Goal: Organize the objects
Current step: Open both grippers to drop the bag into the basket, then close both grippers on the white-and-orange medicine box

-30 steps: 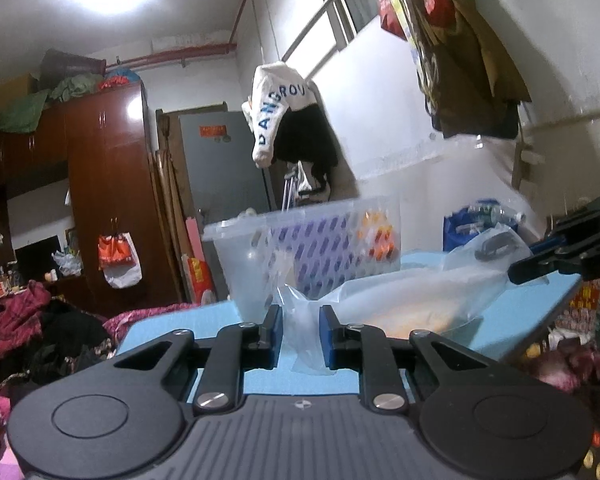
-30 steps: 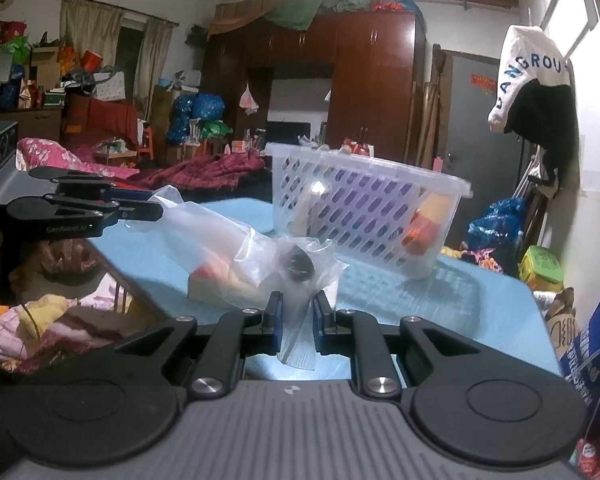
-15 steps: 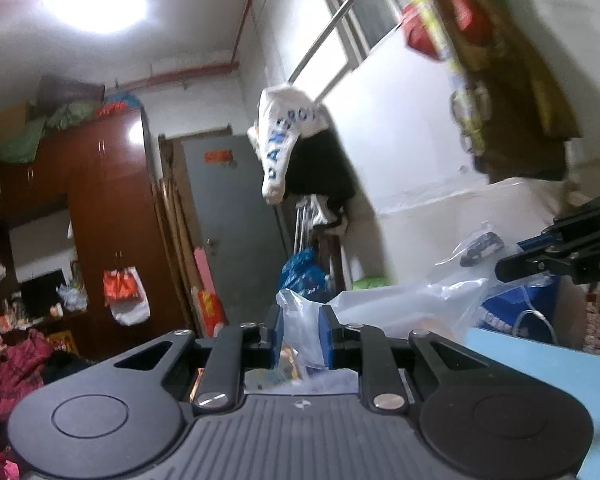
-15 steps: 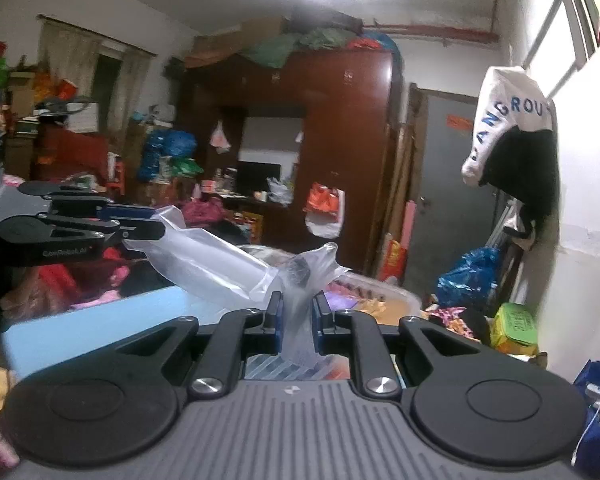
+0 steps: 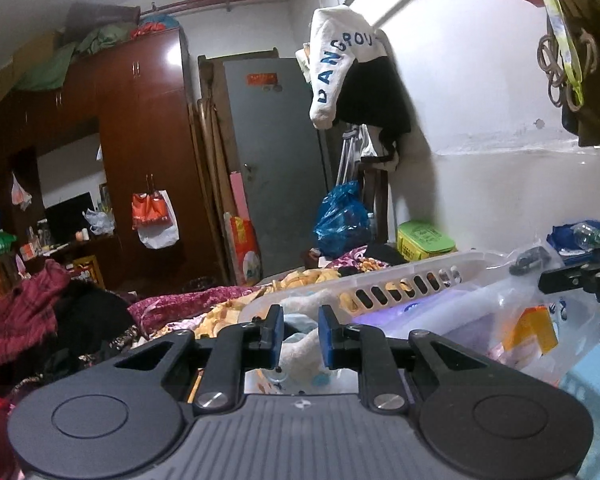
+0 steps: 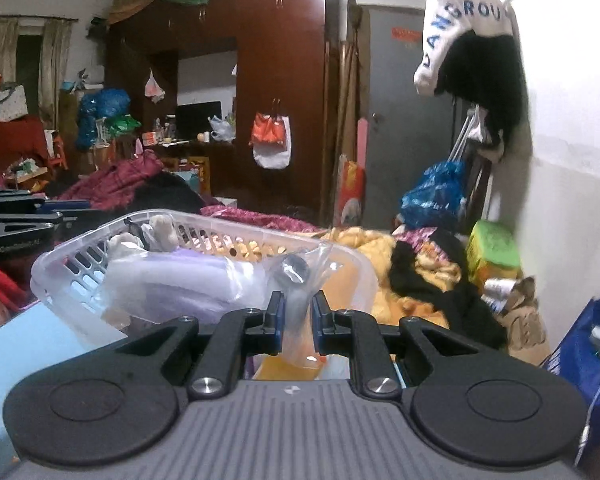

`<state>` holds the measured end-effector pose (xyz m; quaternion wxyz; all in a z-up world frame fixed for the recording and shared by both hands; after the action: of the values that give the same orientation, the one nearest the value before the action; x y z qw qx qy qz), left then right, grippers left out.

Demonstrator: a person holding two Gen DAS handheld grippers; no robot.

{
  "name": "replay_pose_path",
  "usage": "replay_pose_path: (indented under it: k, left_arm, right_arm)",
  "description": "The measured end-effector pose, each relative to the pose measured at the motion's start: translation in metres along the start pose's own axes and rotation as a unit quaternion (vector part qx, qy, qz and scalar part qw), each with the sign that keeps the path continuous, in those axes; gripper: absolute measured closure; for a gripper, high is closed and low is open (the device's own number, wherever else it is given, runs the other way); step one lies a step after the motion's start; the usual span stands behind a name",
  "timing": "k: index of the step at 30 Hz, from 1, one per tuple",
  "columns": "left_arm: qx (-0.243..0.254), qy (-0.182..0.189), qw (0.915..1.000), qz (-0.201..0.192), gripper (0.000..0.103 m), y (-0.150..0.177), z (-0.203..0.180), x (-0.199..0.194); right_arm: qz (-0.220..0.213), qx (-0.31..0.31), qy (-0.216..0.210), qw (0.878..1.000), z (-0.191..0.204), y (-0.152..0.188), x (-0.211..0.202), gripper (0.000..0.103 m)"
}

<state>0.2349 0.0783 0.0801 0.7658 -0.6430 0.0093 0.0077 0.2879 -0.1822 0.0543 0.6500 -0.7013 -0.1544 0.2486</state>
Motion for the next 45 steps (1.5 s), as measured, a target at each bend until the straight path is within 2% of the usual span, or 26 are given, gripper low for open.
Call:
replay_pose_path:
  k: [1,2,3,4,5,6,8,11,15,19,21,23,25,29,33,35,37,38,39,42,45]
  left_arm:
    - [0.003,0.002,1.0000,-0.001,0.077,0.001,-0.001,-0.003]
    - [0.004,0.007,1.0000,-0.003,0.064,0.000,-0.002,-0.007]
    - [0.002,0.013,0.9999,-0.007,0.046,0.000,-0.003,-0.014]
    - [-0.002,0.017,0.9998,-0.013,0.037,0.000,-0.005,-0.022]
    - [-0.004,0.021,0.9995,-0.021,0.022,0.000,-0.007,-0.030]
    - [-0.001,0.027,0.9992,-0.028,0.019,0.000,-0.010,-0.041]
    - [0.005,0.033,0.9990,-0.031,0.019,0.003,-0.016,-0.062]
    - [0.003,0.045,0.9988,-0.020,0.019,0.018,-0.025,-0.095]
    - [0.002,0.060,0.9982,0.006,0.019,0.054,-0.039,-0.134]
    - [0.012,0.067,0.9977,0.002,0.019,0.077,-0.051,-0.174]
    - [-0.007,0.078,0.9969,-0.006,0.019,0.082,-0.052,-0.193]
    - [-0.013,0.093,0.9956,-0.007,0.019,0.087,-0.057,-0.205]
    - [-0.017,0.094,0.9954,0.008,0.019,0.097,-0.061,-0.207]
    - [-0.028,0.105,0.9934,0.035,0.020,0.115,-0.069,-0.196]
    - [-0.033,0.113,0.9924,0.037,0.021,0.124,-0.076,-0.194]
    - [-0.023,0.118,0.9922,0.032,0.023,0.127,-0.081,-0.193]
    - [-0.019,0.125,0.9915,0.032,0.030,0.128,-0.083,-0.190]
    - [-0.025,0.134,0.9900,0.033,0.035,0.129,-0.083,-0.187]
    - [-0.030,0.142,0.9887,0.035,0.039,0.130,-0.084,-0.187]
    - [-0.021,0.151,0.9879,0.030,0.043,0.132,-0.086,-0.186]
    - [-0.012,0.149,0.9885,0.024,0.044,0.132,-0.088,-0.186]
  right_arm:
    - [0.004,0.005,-0.001,1.000,-0.002,0.001,0.001,0.079]
    - [0.000,0.008,0.003,1.000,-0.003,0.001,0.000,0.065]
    - [-0.007,0.008,0.008,1.000,-0.003,0.002,-0.003,0.043]
    - [-0.016,0.007,0.013,1.000,-0.003,0.000,-0.008,0.033]
    - [-0.028,0.007,0.018,0.999,-0.004,-0.004,-0.011,0.017]
    - [-0.043,0.009,0.026,0.999,-0.005,-0.007,-0.018,0.007]
    - [-0.070,0.011,0.039,0.997,-0.004,-0.011,-0.037,0.000]
    - [-0.072,0.030,0.016,0.997,0.004,-0.002,-0.071,0.000]
    - [-0.060,0.047,-0.036,0.996,0.024,0.046,-0.113,0.000]
    - [-0.030,0.045,-0.071,0.996,0.041,0.092,-0.127,0.000]
    - [-0.017,0.057,-0.088,0.994,0.044,0.105,-0.129,0.000]
    - [-0.028,0.081,-0.109,0.990,0.044,0.112,-0.138,0.000]
    - [-0.041,0.084,-0.125,0.988,0.047,0.113,-0.143,0.000]
    - [-0.041,0.051,-0.129,0.990,0.057,0.116,-0.137,0.000]
    - [-0.024,0.052,-0.150,0.987,0.067,0.126,-0.134,0.017]
    - [-0.017,0.042,-0.157,0.987,0.073,0.129,-0.129,0.021]
    - [-0.013,0.039,-0.167,0.985,0.076,0.133,-0.128,0.026]
    - [-0.011,0.039,-0.174,0.984,0.077,0.134,-0.127,0.033]
    - [-0.014,0.035,-0.176,0.984,0.078,0.135,-0.127,0.034]
    - [-0.016,0.028,-0.178,0.984,0.079,0.136,-0.128,0.036]
    - [-0.017,0.027,-0.183,0.983,0.077,0.137,-0.129,0.043]
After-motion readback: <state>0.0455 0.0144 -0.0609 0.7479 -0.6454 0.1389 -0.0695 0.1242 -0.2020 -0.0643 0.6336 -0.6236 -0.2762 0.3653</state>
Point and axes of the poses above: each gripper's, at about its wrist camera, not at the fingertips, and x roughly the way its jaws point, z to its left, y to its underside, the point moved 2 cm from there along x, roughly the way its jaws point, and after that the axes turned 14 degrees about -z, right-handed, at the moved point
